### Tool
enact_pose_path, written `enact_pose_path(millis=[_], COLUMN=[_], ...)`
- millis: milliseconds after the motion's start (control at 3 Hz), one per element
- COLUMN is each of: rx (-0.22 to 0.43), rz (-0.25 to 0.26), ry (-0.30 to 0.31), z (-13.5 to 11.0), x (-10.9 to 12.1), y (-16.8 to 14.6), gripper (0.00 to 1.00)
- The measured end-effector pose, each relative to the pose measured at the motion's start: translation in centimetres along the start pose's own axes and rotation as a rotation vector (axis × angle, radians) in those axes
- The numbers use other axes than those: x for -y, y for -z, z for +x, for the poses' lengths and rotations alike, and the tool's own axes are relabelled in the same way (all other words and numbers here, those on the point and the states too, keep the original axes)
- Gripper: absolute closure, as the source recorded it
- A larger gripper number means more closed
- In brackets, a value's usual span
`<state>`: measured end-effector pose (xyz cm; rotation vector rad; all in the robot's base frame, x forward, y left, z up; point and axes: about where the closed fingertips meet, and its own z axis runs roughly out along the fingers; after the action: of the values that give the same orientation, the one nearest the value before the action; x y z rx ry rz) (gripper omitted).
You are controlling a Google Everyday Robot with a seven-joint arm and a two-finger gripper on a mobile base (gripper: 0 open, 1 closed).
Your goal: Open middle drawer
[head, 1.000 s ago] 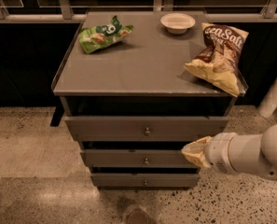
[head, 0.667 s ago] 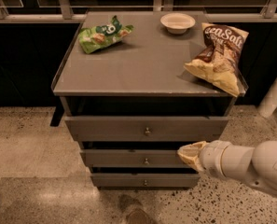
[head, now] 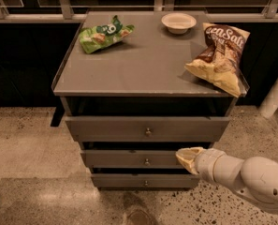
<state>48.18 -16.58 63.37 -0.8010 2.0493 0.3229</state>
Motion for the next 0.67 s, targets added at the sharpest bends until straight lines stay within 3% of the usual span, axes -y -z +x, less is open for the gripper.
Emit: enact_pose_path(millis=[333, 667], rx=[-0.007, -0.03], rz=[-0.003, -0.009], ry=[-0.025, -0.103], z=[0.7, 4.7], x=[-0.2, -0.2], y=[-0.2, -2.9], gripper=[1.0, 1.0])
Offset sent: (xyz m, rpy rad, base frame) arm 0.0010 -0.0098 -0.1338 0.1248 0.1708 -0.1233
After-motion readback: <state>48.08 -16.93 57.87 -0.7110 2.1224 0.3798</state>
